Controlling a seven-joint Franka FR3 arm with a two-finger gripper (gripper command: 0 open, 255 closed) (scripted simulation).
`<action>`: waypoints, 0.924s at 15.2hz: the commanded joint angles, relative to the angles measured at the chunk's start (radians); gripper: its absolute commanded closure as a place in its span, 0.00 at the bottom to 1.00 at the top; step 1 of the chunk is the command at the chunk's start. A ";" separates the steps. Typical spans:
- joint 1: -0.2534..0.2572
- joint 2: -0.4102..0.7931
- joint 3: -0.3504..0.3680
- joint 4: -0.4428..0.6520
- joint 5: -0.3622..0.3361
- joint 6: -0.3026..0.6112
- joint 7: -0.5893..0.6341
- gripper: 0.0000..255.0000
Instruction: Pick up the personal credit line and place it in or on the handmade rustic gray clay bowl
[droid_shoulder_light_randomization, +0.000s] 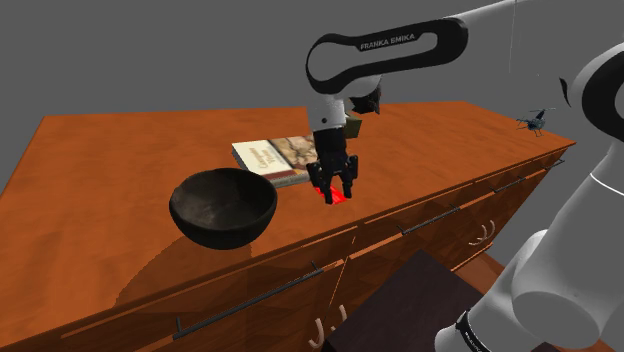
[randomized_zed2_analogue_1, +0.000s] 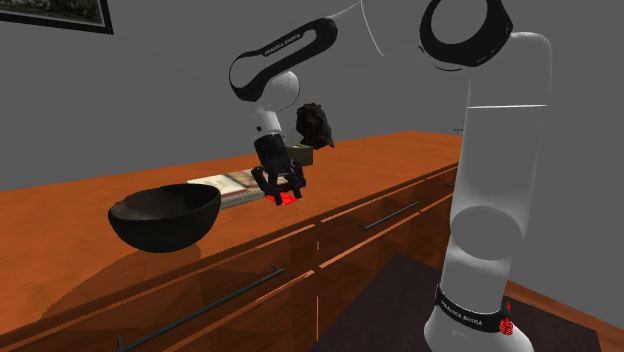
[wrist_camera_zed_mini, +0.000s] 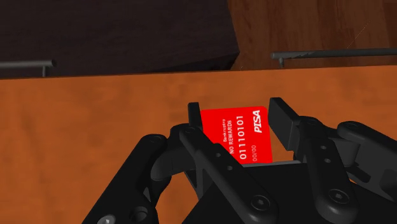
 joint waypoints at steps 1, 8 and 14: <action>-0.001 -0.008 0.000 0.019 0.001 -0.028 0.004 1.00; -0.003 -0.023 -0.002 0.095 0.005 -0.117 0.019 1.00; -0.004 -0.028 -0.003 0.170 0.009 -0.195 0.033 1.00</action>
